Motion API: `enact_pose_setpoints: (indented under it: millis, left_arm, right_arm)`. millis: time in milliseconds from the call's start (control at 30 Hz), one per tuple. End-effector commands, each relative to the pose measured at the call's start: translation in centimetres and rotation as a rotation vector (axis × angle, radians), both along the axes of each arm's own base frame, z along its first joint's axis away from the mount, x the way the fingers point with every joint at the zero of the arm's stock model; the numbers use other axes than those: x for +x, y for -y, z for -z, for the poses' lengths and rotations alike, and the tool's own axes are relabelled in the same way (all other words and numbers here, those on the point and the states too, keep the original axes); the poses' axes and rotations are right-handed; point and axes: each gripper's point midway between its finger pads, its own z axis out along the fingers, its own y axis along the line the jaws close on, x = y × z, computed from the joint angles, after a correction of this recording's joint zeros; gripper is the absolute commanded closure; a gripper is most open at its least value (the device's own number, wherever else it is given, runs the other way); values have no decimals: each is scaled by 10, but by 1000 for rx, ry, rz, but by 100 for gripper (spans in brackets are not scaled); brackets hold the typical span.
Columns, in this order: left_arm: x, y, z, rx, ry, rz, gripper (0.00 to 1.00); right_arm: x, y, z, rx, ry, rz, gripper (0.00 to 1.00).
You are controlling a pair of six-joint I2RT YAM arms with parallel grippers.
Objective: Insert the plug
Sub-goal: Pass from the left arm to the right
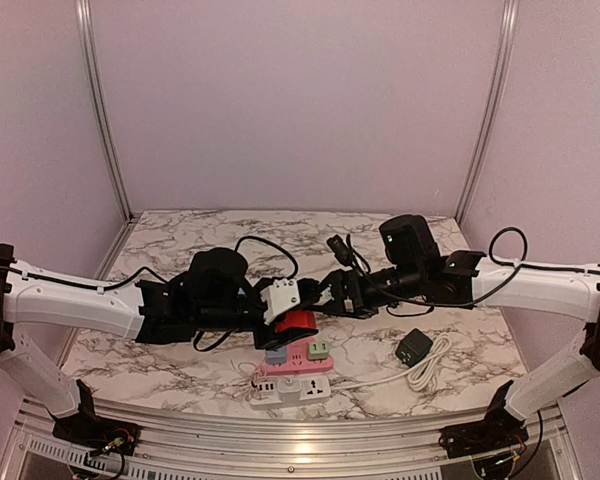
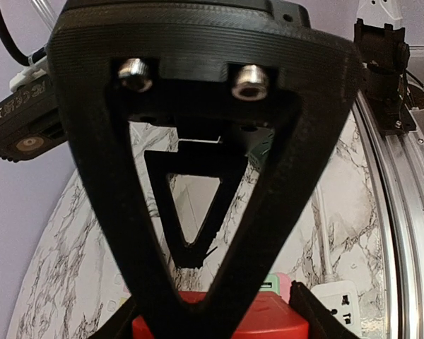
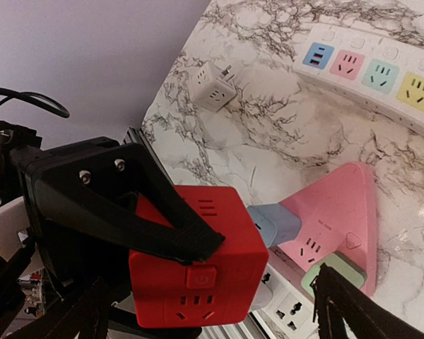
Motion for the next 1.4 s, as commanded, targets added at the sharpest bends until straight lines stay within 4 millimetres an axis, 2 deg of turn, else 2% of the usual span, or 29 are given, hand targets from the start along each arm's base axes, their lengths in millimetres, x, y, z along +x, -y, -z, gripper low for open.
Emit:
enact_pose_setpoints:
  millis: [0,500,700,733,767,833,933,967,1000,1067,1100,1367]
  left_arm:
    - [4,14,-28,-73,57,4,78]
    - [2,17,-30,-88,71,3,80]
    - [0,16,-28,-87,69,4,80]
    - [0,16,-27,-85,69,3,80]
    - [-1,16,-26,-83,68,3,79]
    - [1,16,-26,-83,68,-5,71]
    - [4,13,-25,-83,62,-33,49]
    - [6,11,-25,-84,59,-52,40]
    - [7,9,-24,-89,52,-66,31]
    - [16,1,-26,-115,36,-137,5]
    - [20,-3,-29,-137,19,-170,2]
    - [56,-57,-41,-334,-229,-379,1]
  right_arm:
    - [-6,-13,-18,93,4,-46,5]
    - [-11,-22,16,55,-70,-71,9]
    - [-14,-30,9,131,-84,-98,28]
    - [-14,-31,8,140,-87,-103,35]
    - [-15,-33,7,148,-92,-111,46]
    - [-16,-34,5,161,-101,-120,72]
    - [-17,-34,2,163,-98,-122,97]
    - [-16,-33,1,154,-91,-117,100]
    - [-15,-32,0,143,-79,-113,100]
    - [-11,-29,-3,116,-56,-92,100]
    - [-9,-29,-4,103,-44,-86,100]
    - [8,-12,2,27,-63,-21,100]
